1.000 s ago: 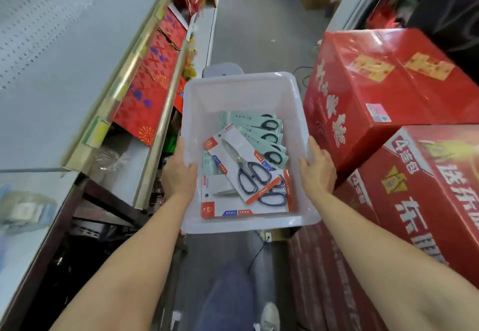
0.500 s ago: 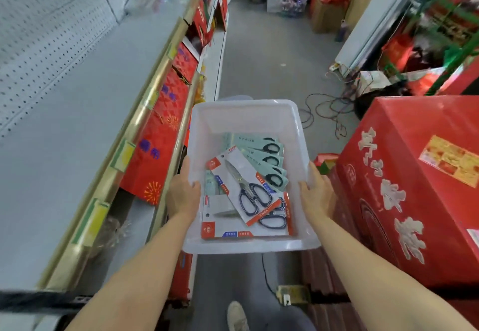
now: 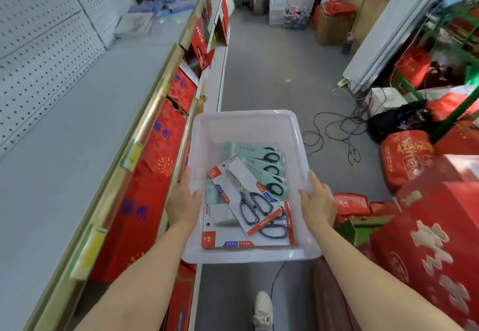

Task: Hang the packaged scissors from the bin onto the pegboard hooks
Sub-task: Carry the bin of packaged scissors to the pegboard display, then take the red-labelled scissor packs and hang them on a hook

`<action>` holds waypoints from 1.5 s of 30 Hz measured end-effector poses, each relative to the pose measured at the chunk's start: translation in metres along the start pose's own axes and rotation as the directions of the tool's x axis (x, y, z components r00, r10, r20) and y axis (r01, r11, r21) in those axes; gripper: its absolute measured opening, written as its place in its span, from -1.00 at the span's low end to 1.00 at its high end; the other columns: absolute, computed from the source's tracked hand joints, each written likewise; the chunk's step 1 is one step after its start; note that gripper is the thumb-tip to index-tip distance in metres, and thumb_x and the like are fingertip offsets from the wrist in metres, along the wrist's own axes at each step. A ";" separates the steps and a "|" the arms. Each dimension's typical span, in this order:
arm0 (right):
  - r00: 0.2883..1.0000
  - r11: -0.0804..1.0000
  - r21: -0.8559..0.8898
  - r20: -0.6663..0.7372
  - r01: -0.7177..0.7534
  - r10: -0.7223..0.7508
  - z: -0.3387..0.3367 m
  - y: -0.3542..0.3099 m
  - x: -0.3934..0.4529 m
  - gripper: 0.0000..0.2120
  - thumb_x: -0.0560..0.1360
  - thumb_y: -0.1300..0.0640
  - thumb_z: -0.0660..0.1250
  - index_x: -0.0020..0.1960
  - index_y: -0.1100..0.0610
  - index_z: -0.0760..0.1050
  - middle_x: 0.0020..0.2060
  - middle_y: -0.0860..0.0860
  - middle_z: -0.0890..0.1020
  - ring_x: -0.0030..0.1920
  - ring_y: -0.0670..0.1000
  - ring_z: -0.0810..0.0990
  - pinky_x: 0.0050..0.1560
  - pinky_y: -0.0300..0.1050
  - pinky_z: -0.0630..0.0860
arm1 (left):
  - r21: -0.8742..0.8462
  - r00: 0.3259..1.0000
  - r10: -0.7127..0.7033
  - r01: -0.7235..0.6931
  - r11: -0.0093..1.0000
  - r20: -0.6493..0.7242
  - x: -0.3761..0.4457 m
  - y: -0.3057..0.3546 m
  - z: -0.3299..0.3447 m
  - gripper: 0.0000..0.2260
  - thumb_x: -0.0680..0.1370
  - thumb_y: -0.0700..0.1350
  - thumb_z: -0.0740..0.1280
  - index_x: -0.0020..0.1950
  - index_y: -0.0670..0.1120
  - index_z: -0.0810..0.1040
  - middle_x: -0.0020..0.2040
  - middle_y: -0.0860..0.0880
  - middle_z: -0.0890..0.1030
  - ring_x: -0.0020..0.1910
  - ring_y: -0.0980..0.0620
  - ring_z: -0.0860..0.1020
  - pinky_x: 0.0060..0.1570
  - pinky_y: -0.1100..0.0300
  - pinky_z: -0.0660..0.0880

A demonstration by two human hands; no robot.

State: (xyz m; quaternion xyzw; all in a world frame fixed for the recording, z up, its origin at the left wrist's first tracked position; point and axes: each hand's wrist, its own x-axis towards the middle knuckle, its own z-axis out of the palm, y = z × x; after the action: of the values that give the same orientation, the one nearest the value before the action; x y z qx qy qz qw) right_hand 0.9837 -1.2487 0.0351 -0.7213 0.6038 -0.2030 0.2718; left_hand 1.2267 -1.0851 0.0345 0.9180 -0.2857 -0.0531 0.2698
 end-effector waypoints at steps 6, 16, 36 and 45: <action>0.999 1.000 -0.009 0.032 0.004 -0.004 0.037 -0.027 0.096 -0.48 0.59 0.05 0.24 0.51 -0.08 0.19 -0.01 0.00 0.46 -0.14 -0.02 0.42 -0.10 -0.12 0.35 | -0.063 0.999 -0.042 0.042 0.997 0.000 0.091 0.015 0.037 -0.36 0.56 -0.16 0.31 0.59 0.09 0.15 0.24 -0.19 0.57 0.13 -0.24 0.56 0.12 -0.06 0.49; 0.996 0.999 -0.026 0.082 -0.041 0.043 0.138 -0.056 0.224 -0.47 0.59 0.03 0.23 0.51 -0.12 0.16 -0.07 0.00 0.46 -0.19 0.00 0.49 -0.08 0.00 0.54 | -0.103 0.996 -0.090 0.090 0.991 0.010 0.227 -0.002 0.121 -0.31 0.53 -0.18 0.36 0.57 0.17 0.15 0.33 -0.15 0.54 0.15 -0.22 0.58 0.09 -0.04 0.56; 0.984 0.990 -0.114 0.147 -0.083 0.099 0.305 -0.035 0.380 -0.49 0.61 0.03 0.19 0.52 -0.13 0.14 0.04 0.02 0.45 -0.21 0.03 0.46 -0.17 -0.09 0.43 | -0.064 0.984 -0.171 0.174 0.983 0.039 0.382 -0.047 0.275 -0.35 0.50 -0.21 0.37 0.55 0.07 0.27 0.30 -0.19 0.56 0.19 -0.24 0.56 0.13 -0.05 0.51; 0.985 0.987 -0.144 0.147 -0.068 0.089 0.321 -0.024 0.398 -0.50 0.62 0.02 0.17 0.52 -0.12 0.12 0.00 0.04 0.45 -0.26 0.01 0.45 -0.22 -0.13 0.38 | -0.007 0.989 -0.146 0.146 0.989 0.032 0.395 -0.039 0.291 -0.38 0.55 -0.19 0.35 0.57 0.03 0.22 0.37 -0.11 0.51 0.25 -0.20 0.52 0.10 -0.02 0.47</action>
State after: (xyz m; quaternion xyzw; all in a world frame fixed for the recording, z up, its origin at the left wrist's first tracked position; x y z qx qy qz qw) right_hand 1.2758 -1.5893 -0.2106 -0.7274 0.6219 -0.0936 0.2745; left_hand 1.5012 -1.4118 -0.2111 0.9342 -0.2216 -0.0883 0.2651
